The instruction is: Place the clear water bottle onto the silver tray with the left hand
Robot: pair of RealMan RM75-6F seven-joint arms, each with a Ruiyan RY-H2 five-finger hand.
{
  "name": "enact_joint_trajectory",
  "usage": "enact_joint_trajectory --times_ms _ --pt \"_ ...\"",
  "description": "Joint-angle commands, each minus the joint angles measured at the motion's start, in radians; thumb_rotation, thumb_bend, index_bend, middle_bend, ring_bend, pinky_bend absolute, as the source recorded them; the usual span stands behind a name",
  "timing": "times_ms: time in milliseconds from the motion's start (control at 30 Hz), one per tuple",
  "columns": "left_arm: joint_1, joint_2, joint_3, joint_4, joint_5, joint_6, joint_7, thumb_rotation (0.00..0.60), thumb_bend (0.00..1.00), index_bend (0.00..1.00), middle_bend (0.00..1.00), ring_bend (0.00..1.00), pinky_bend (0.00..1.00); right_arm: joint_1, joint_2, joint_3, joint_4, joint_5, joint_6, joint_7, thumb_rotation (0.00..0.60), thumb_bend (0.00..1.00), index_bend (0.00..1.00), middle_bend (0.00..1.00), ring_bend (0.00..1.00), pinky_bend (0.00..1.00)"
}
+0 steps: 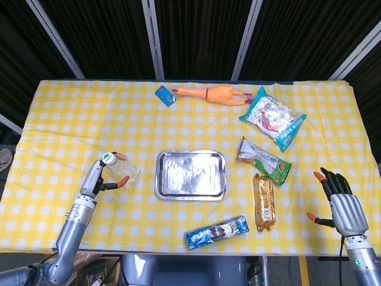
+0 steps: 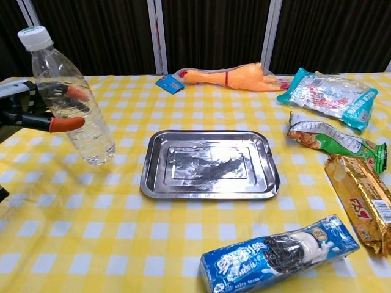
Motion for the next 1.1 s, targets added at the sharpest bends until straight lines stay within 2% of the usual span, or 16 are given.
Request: enact_joint_trajectory --times_ms 33,200,400,533,600,700,833,967,1100 --pt "-0.056 0.037 -0.047 -0.075 -0.056 -0.072 0.039 0.600 0.48 0.55 0.56 0.13 0.17 0.001 -0.002 0.001 0.004 0.004 -0.004 -0.002 0.600 0.05 0.11 0.00 0.04 0.00" --pt "-0.145 0.033 -0.104 -0.149 -0.192 -0.080 0.195 0.600 0.48 0.55 0.56 0.13 0.17 0.005 -0.004 0.002 0.010 0.014 -0.017 -0.001 0.600 0.05 0.11 0.00 0.04 0.00" --pt "-0.217 -0.013 -0.108 -0.199 -0.320 0.036 0.420 0.600 0.47 0.54 0.55 0.13 0.17 0.002 0.000 0.003 0.010 0.010 -0.010 0.017 0.600 0.05 0.11 0.00 0.04 0.00" --pt "-0.252 -0.052 -0.141 -0.207 -0.415 0.091 0.485 0.600 0.48 0.54 0.55 0.13 0.17 0.002 0.003 0.001 0.009 0.004 -0.007 0.027 0.600 0.05 0.11 0.00 0.04 0.00" --pt "-0.270 -0.061 -0.183 -0.224 -0.463 0.088 0.475 0.600 0.48 0.54 0.55 0.13 0.17 0.002 0.003 0.001 0.011 0.004 -0.008 0.029 0.600 0.05 0.11 0.00 0.04 0.00" --pt "-0.308 -0.039 -0.231 -0.297 -0.502 0.101 0.524 0.600 0.48 0.55 0.55 0.13 0.17 0.004 0.002 0.003 0.016 0.010 -0.014 0.030 0.600 0.05 0.11 0.00 0.04 0.00" --pt "-0.353 0.005 -0.311 -0.445 -0.547 0.207 0.621 0.600 0.48 0.55 0.56 0.13 0.17 0.006 0.000 0.004 0.022 0.016 -0.021 0.032 0.600 0.05 0.11 0.00 0.04 0.00" --pt "-0.395 0.070 -0.426 -0.624 -0.617 0.342 0.713 0.600 0.48 0.55 0.56 0.13 0.17 0.006 -0.002 0.001 0.020 0.014 -0.022 0.027 0.600 0.05 0.11 0.00 0.04 0.00" --pt "-0.444 0.108 -0.493 -0.636 -0.654 0.396 0.768 0.600 0.48 0.55 0.56 0.13 0.17 0.005 -0.001 -0.001 0.012 0.006 -0.016 0.021 0.600 0.05 0.11 0.00 0.04 0.00"
